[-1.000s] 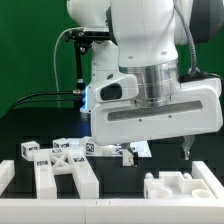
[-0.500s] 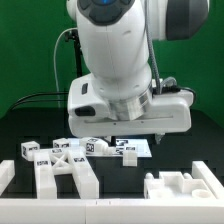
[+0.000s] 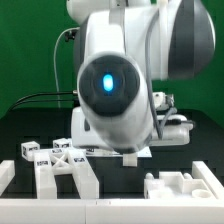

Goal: Assemble chair

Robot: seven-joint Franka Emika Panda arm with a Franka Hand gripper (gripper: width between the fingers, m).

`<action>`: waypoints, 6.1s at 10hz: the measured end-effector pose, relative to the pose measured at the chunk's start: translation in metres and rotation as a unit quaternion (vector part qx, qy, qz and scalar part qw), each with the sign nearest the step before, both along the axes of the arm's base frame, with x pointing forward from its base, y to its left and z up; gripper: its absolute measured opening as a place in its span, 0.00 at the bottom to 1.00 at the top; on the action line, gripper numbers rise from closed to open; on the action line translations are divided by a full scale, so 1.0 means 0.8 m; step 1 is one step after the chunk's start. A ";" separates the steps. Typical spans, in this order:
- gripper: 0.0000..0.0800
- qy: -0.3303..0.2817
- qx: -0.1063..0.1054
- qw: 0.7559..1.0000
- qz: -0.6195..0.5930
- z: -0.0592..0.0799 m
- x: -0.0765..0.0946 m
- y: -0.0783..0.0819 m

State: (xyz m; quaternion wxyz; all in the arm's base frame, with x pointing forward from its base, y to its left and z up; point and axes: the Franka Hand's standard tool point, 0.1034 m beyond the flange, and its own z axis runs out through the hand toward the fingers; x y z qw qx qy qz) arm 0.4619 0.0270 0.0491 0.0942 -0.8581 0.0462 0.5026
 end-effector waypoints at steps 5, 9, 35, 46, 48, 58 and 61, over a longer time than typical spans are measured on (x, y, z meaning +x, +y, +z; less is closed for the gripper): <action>0.81 0.030 -0.010 0.999 0.030 -0.028 -0.026 0.004; 0.81 0.039 -0.025 0.999 0.027 -0.044 -0.067 0.008; 0.36 -0.639 -0.037 0.767 0.035 0.079 0.177 0.099; 0.36 -0.624 -0.032 0.780 0.044 0.036 0.172 0.112; 0.36 -0.621 -0.033 0.782 0.045 0.031 0.166 0.110; 0.70 -0.616 -0.032 0.786 0.041 0.032 0.166 0.113; 0.81 -0.524 -0.033 0.851 0.007 0.039 0.173 0.126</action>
Offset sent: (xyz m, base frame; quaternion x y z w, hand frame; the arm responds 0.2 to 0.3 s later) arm 0.0000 0.0000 0.0000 0.0000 0.0000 0.0000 1.0000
